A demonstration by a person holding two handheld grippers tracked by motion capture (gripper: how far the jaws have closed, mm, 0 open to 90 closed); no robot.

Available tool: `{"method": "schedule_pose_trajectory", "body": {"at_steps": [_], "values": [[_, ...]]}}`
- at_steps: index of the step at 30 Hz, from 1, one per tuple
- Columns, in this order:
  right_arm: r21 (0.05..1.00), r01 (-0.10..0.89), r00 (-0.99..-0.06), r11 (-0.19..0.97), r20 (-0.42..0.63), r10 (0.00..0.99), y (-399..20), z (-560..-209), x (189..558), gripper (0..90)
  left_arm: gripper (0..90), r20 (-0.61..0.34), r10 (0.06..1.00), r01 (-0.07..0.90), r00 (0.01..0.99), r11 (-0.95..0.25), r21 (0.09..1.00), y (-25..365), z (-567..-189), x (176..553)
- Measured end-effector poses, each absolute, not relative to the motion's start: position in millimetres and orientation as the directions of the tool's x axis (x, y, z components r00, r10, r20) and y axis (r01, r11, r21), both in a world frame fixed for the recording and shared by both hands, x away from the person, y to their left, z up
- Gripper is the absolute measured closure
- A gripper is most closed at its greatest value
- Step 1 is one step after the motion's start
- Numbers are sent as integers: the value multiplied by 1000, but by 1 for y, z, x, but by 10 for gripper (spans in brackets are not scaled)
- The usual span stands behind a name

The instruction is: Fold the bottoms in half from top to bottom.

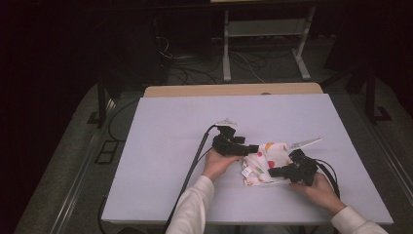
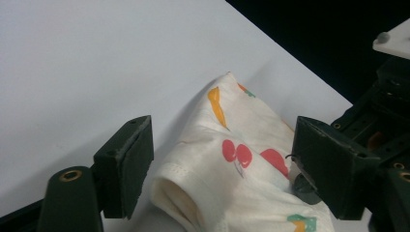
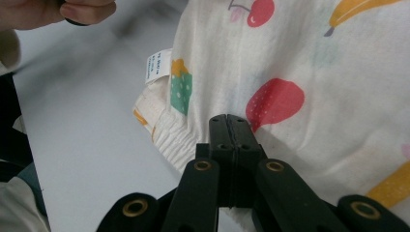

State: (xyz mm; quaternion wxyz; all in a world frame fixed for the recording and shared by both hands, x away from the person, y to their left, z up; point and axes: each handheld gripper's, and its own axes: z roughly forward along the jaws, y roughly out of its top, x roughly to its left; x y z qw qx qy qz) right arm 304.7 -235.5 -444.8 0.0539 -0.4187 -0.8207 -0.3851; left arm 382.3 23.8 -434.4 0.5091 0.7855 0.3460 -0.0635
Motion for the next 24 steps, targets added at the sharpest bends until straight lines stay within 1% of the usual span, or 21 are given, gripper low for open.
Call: {"method": "schedule_pose_trajectory", "body": {"at_steps": [2,4,5,6,7,13,14,15,18,19,20,21,22,23,24], "values": [[593,723,-647,355,401,648,-235,-443,304,845,189,-451,487,612,748,-242,753,25,-435,383],[599,718,-650,356,394,649,-236,-441,304,792,171,-446,494,611,746,-244,753,26,-435,385],[599,718,-650,356,394,649,-236,-441,304,792,171,-442,501,611,744,-244,753,27,-435,385],[604,712,-655,357,389,648,-236,-440,303,762,163,-439,504,610,744,-245,753,28,-435,386],[612,708,-658,352,393,642,-238,-438,303,707,150,-435,511,611,741,-244,753,29,-434,386],[637,688,-680,349,398,615,-240,-425,304,494,130,-435,517,610,737,-233,757,33,-433,388],[637,688,-680,349,398,615,-240,-425,304,494,124,-435,517,610,737,-233,757,33,-433,388],[646,678,-689,352,392,609,-241,-420,306,417,120,-437,519,612,735,-231,756,33,-433,388],[658,663,-702,357,382,601,-243,-411,310,286,97,-430,527,612,733,-235,755,34,-432,389],[658,663,-702,357,382,601,-243,-411,310,286,97,-432,527,613,732,-233,755,35,-432,390],[664,656,-709,359,379,595,-246,-406,314,187,70,-434,532,621,727,-239,747,35,-431,392],[664,656,-709,359,379,595,-246,-406,314,187,55,-434,532,621,727,-239,747,35,-431,392],[664,657,-707,356,379,597,-247,-404,316,156,55,-432,535,622,726,-243,745,35,-431,392],[675,652,-705,347,371,604,-250,-401,320,135,33,-430,535,621,727,-247,744,35,-431,393],[681,649,-702,340,363,612,-252,-400,322,128,26,-428,537,621,727,-250,743,35,-430,394]]}}
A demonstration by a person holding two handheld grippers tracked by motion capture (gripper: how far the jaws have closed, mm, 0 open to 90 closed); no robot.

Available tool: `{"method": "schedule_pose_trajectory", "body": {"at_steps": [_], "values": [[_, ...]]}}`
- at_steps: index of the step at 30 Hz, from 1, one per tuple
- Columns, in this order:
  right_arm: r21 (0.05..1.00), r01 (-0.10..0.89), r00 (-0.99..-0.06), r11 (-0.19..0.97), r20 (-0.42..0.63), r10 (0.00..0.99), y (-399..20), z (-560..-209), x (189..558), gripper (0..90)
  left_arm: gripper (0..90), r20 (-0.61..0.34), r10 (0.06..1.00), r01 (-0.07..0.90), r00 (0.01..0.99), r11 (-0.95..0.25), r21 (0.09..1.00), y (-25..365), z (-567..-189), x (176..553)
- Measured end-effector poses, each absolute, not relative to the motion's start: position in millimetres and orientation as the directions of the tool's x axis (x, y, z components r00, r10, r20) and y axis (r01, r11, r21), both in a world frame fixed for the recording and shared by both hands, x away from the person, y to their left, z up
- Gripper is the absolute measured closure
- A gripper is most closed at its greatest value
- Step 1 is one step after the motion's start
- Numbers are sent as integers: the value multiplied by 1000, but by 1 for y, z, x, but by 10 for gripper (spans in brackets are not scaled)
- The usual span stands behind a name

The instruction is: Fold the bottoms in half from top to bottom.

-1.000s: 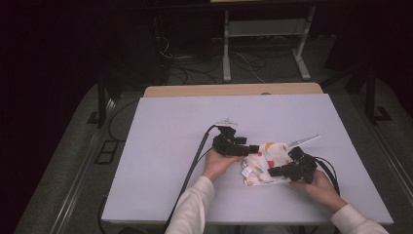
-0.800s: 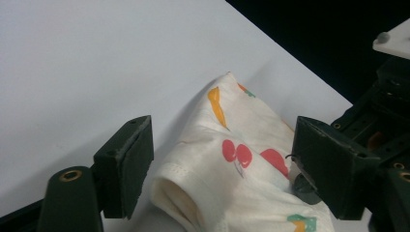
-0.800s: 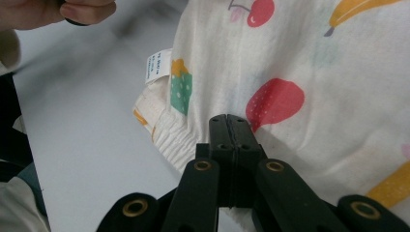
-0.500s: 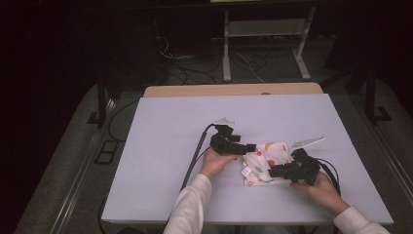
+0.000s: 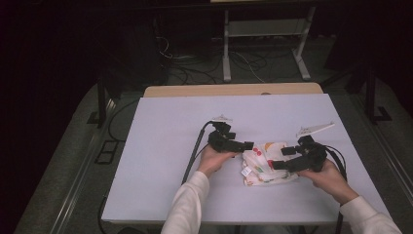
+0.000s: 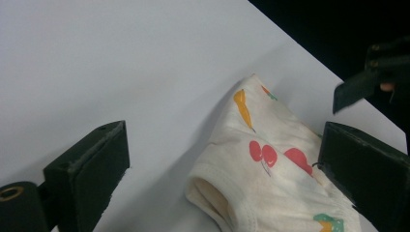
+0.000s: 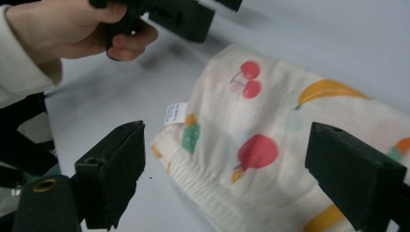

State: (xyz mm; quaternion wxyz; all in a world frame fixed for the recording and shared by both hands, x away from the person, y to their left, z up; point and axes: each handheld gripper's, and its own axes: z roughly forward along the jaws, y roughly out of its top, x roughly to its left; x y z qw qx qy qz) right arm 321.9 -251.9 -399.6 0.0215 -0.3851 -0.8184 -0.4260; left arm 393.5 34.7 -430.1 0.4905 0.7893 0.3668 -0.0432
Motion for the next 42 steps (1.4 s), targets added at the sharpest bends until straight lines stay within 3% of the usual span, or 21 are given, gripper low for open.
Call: {"method": "schedule_pose_trajectory", "body": {"at_steps": [2,4,10,19,42], "values": [[686,648,-697,332,357,622,-254,-399,324,115,20,-424,539,620,728,-254,742,34,-429,395],[683,662,-679,309,371,633,-261,-399,333,26,7,-428,538,624,726,-254,739,34,-429,396],[687,673,-654,275,380,654,-275,-401,352,0,0,-438,534,631,723,-251,734,33,-432,402],[678,694,-621,242,395,677,-289,-411,370,0,0,-439,545,637,715,-248,730,34,-438,406],[636,744,-566,204,439,698,-302,-436,398,97,33,-469,530,663,706,-265,700,31,-453,411]]}}
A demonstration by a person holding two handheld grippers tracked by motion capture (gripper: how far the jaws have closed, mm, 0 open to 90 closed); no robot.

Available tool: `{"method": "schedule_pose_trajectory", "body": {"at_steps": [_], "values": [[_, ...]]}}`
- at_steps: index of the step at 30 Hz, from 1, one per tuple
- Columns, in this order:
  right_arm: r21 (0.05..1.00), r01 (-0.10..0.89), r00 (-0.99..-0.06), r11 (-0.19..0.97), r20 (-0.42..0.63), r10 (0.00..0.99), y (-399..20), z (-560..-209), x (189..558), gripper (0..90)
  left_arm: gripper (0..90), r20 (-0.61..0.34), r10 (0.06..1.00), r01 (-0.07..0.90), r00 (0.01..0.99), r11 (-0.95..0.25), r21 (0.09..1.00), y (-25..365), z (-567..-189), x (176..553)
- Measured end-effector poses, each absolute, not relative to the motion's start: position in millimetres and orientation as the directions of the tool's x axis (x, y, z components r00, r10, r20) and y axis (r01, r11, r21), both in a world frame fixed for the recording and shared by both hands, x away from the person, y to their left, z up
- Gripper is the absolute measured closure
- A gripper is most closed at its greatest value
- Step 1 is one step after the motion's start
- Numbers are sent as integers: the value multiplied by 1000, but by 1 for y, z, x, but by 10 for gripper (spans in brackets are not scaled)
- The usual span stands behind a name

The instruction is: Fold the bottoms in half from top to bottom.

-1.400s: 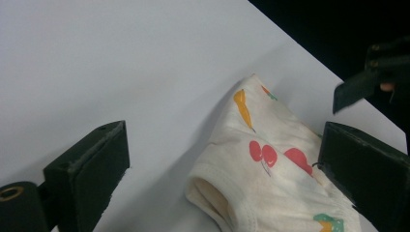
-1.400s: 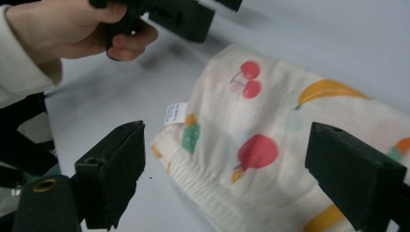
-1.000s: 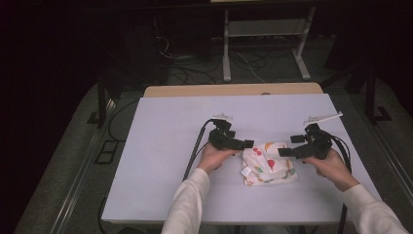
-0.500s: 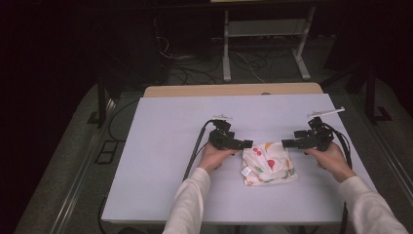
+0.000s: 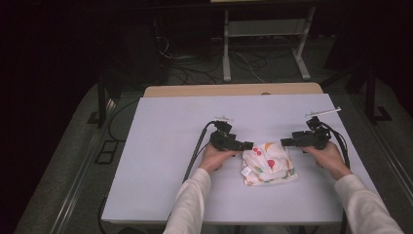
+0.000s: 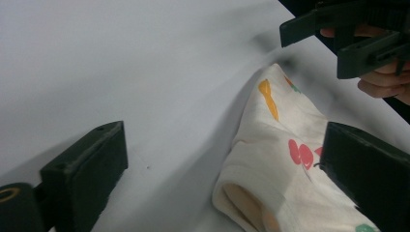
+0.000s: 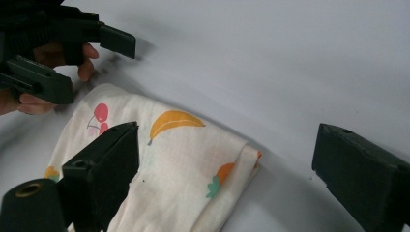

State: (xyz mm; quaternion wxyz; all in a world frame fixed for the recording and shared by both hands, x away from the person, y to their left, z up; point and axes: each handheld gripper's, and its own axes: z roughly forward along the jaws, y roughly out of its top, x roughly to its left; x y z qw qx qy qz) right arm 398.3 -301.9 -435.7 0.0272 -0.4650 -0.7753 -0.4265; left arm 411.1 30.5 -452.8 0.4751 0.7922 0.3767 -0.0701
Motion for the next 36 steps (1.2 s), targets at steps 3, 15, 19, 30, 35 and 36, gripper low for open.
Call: {"method": "schedule_pose_trajectory", "body": {"at_steps": [3,15,19,30,35,36], "values": [[626,752,-562,204,448,695,-302,-440,400,118,49,-473,524,663,708,-263,701,29,-454,411],[618,760,-558,201,461,690,-305,-446,404,144,101,-480,511,665,713,-275,694,28,-457,411],[613,764,-556,200,469,686,-305,-448,405,163,130,-483,505,664,716,-279,694,28,-457,411],[610,763,-569,215,475,671,-302,-453,407,340,241,-495,498,672,712,-278,686,30,-459,413],[608,762,-572,222,472,671,-300,-456,409,444,319,-503,497,680,707,-282,676,31,-461,413],[609,762,-573,220,476,667,-300,-456,410,462,337,-510,496,685,703,-277,674,31,-461,414]]}}
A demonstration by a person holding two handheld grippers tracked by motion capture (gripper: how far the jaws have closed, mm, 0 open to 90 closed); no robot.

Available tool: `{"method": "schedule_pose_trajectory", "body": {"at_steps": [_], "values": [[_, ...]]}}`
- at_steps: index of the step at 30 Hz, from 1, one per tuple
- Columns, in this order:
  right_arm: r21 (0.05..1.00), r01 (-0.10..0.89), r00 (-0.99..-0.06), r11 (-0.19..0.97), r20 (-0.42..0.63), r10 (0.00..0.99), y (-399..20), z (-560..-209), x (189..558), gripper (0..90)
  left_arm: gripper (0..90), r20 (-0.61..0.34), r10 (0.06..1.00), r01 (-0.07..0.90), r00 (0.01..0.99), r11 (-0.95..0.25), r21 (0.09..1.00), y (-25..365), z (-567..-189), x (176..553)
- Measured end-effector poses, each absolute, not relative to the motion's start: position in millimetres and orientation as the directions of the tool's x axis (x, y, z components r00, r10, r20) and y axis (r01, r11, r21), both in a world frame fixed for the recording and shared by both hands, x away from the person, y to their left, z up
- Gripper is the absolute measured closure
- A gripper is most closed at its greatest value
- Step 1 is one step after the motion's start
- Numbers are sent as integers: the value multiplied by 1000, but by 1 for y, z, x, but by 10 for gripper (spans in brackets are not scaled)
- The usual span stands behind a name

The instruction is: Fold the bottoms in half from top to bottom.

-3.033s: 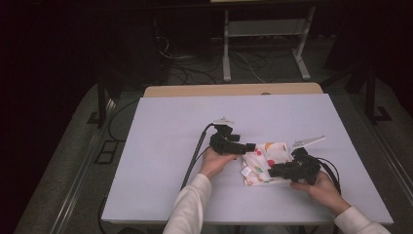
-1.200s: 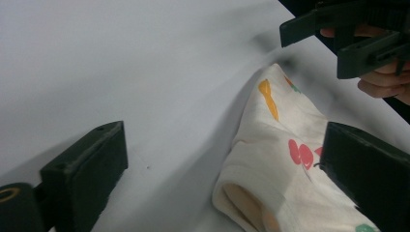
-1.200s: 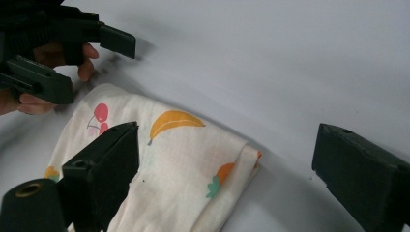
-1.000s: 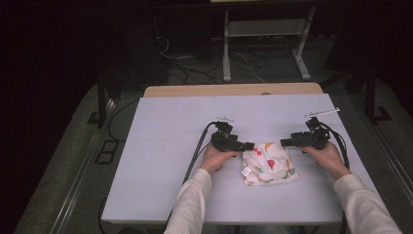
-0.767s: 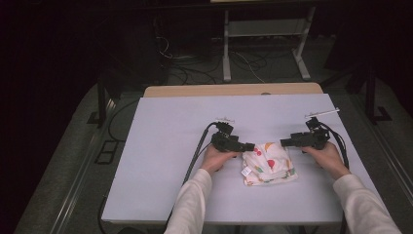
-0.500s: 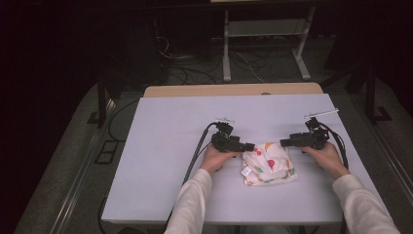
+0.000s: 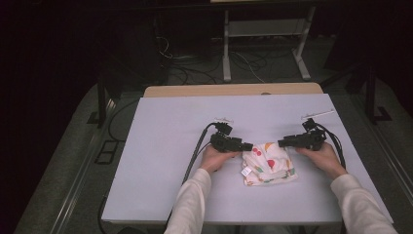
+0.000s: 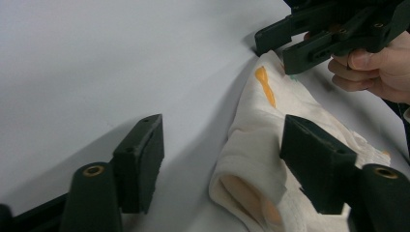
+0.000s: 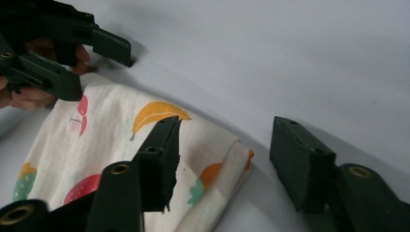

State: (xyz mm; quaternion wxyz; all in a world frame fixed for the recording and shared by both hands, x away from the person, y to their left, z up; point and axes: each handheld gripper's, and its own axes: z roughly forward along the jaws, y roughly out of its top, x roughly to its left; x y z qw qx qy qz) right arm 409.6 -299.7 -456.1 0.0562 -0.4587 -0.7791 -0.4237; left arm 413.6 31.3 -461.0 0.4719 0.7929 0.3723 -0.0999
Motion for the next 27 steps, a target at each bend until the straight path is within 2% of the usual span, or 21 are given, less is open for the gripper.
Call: {"method": "schedule_pose_trajectory", "body": {"at_steps": [2,4,5,6,15,18,27], "values": [[609,764,-575,214,492,654,-299,-458,411,523,405,-514,491,686,703,-279,672,31,-462,414],[606,767,-573,212,496,652,-298,-459,411,549,422,-514,488,685,705,-281,672,30,-462,414],[602,769,-572,215,499,651,-297,-459,411,600,460,-513,489,684,706,-281,673,30,-463,414],[602,769,-572,215,499,651,-297,-459,411,600,460,-513,488,683,706,-280,674,29,-463,414],[588,775,-573,232,497,651,-294,-459,410,838,689,-519,468,677,715,-281,680,26,-463,412],[588,776,-569,228,496,656,-293,-458,409,855,776,-512,466,671,722,-288,684,27,-463,412],[585,784,-543,207,485,685,-293,-454,405,861,813,-482,475,650,737,-299,699,27,-458,409]]}}
